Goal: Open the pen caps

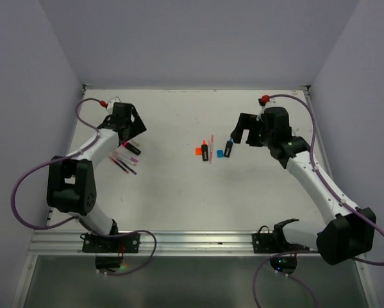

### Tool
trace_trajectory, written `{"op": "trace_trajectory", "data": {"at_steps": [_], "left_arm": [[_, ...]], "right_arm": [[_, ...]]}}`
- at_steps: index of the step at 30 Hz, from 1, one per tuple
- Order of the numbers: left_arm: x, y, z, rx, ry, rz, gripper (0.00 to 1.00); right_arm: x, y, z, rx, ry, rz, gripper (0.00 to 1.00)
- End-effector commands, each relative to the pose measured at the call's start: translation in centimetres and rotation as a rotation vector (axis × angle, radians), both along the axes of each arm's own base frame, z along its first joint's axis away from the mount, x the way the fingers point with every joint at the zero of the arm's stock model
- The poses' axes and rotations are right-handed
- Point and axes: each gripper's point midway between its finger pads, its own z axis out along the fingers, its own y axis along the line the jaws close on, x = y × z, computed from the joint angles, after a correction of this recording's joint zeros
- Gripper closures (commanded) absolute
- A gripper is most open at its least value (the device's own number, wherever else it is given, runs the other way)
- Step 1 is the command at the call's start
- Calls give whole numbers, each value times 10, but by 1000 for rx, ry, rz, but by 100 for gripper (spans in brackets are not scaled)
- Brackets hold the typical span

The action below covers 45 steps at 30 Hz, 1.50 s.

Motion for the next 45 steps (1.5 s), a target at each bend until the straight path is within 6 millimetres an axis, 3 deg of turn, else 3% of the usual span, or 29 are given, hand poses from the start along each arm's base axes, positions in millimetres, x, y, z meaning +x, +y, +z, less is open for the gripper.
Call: {"op": "trace_trajectory", "data": {"at_steps": [1, 5, 16, 25, 28, 33, 35, 39, 45], "left_arm": [[30, 25, 11, 54, -37, 117, 5], [42, 34, -14, 94, 37, 139, 12], [65, 41, -51, 116, 132, 121, 32], [67, 40, -79, 121, 201, 114, 50], [64, 36, -88, 104, 224, 98, 60], [56, 28, -97, 72, 249, 76, 88], [55, 23, -97, 60, 249, 63, 99], [49, 7, -91, 40, 236, 26, 100], [46, -40, -48, -37, 116, -77, 100]], "right_arm": [[-17, -12, 2, -6, 1, -29, 1], [-30, -16, 9, 6, -21, -38, 1], [-46, -23, -4, -29, -11, -24, 2], [-48, -23, -4, -27, -16, -19, 1], [-48, -21, -5, -24, -12, -8, 1], [-48, -14, -2, 1, -19, 22, 1], [-47, -12, -1, 7, -26, 31, 1], [-45, 2, 1, 48, -35, 98, 2], [-43, 35, 11, 157, -61, 214, 2]]}}
